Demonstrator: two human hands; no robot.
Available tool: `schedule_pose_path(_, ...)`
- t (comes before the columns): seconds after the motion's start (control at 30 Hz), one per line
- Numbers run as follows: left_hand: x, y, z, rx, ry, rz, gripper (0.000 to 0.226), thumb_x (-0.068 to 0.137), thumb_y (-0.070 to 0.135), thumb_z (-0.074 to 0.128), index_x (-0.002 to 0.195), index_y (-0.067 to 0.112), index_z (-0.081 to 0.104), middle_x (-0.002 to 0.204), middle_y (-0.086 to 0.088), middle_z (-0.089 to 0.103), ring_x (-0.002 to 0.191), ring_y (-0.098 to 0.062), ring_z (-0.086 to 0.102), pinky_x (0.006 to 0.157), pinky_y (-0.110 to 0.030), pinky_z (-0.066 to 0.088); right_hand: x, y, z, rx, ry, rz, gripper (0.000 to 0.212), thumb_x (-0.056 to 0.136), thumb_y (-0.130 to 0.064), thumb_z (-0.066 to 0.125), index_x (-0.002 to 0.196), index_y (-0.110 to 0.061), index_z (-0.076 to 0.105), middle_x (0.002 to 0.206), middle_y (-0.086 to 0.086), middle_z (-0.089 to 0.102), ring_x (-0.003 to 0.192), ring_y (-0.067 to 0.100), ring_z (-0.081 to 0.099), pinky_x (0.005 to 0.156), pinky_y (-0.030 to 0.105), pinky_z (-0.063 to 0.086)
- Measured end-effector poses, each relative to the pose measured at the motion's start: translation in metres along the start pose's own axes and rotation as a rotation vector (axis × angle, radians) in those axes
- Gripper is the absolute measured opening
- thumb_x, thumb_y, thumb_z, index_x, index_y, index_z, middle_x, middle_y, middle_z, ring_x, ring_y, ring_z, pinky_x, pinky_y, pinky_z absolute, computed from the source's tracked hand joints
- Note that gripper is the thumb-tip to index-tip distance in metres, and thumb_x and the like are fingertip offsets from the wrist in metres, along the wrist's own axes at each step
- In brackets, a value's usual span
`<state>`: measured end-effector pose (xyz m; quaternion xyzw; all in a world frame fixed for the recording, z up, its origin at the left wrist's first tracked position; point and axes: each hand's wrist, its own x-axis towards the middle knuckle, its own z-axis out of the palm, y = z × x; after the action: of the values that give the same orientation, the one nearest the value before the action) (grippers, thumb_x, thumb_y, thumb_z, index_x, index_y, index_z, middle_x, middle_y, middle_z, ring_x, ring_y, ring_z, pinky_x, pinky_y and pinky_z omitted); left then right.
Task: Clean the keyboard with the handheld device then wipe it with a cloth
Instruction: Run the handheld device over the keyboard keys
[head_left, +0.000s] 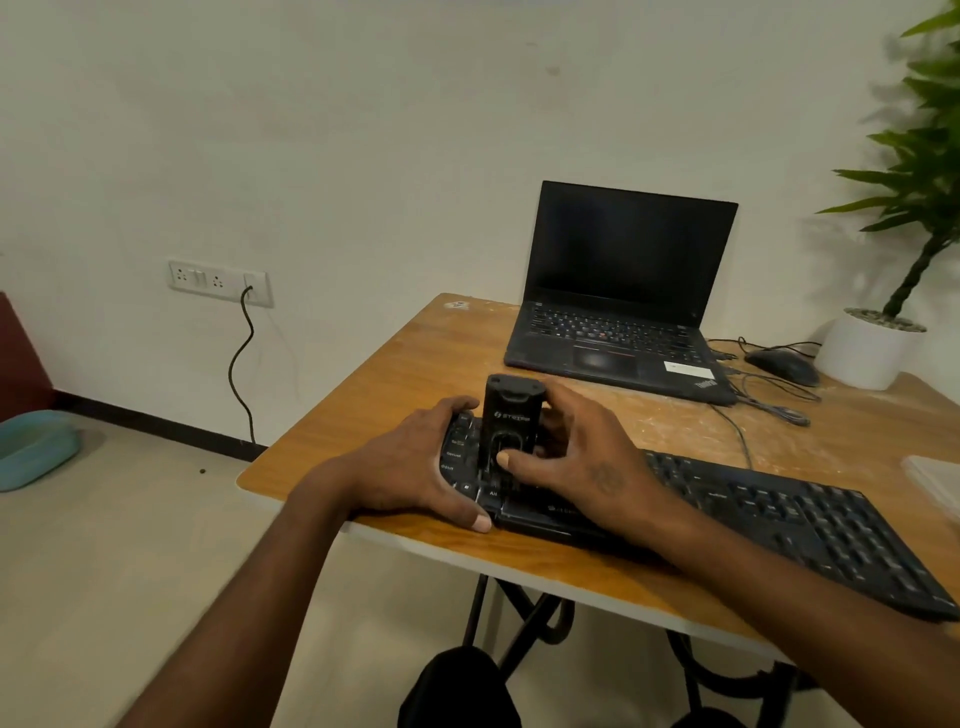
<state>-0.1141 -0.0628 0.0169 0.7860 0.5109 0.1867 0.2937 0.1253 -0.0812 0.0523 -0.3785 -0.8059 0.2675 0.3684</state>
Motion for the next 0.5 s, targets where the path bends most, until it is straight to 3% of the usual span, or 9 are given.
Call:
schedule_pose_path(0.1,0.0,-0.001,0.0,-0.005,-0.001,0.003,0.131,0.051,0.068,0.092,0.153,0.05,0.011,0.146,0.013,0.036,0.131,-0.009,0.04,0.112,-0.041,0.042,-0.015,-0.005,-0.003,0.036,-0.08,-0.025,0.055,0.084,-0.02,0.081,0.133,-0.027,0.057,0.121,-0.015,0.067,0.114,0.0,0.063,0.09,0.02,0.056)
schedule_pose_path(0.23,-0.003,0.0,0.001,-0.009,-0.004,-0.001,0.13,0.053,0.064,0.093,0.152,0.05,0.011,0.143,0.013,0.035,0.126,-0.006,0.042,0.109,-0.035,0.043,0.004,0.014,-0.013,-0.078,0.028,-0.014,0.057,0.083,-0.022,0.081,0.135,-0.026,0.056,0.122,-0.015,0.067,0.11,-0.008,0.06,0.088,0.013,0.053)
schedule_pose_path(0.37,-0.005,0.003,0.001,-0.009,-0.003,-0.001,0.129,0.052,0.064,0.092,0.152,0.05,0.011,0.143,0.013,0.034,0.125,-0.005,0.042,0.11,-0.035,0.042,0.031,0.035,-0.023,-0.102,0.135,0.071,0.055,0.083,-0.019,0.082,0.132,-0.02,0.057,0.114,-0.014,0.065,0.093,-0.026,0.054,0.073,-0.001,0.043)
schedule_pose_path(0.5,-0.004,0.004,0.0,-0.002,0.0,-0.001,0.131,0.051,0.067,0.091,0.152,0.051,0.011,0.144,0.013,0.034,0.127,-0.007,0.042,0.111,-0.036,0.042,0.023,0.027,-0.02,-0.093,0.129,0.066,0.053,0.083,-0.02,0.082,0.13,-0.025,0.057,0.11,-0.025,0.061,0.097,-0.026,0.053,0.075,-0.001,0.043)
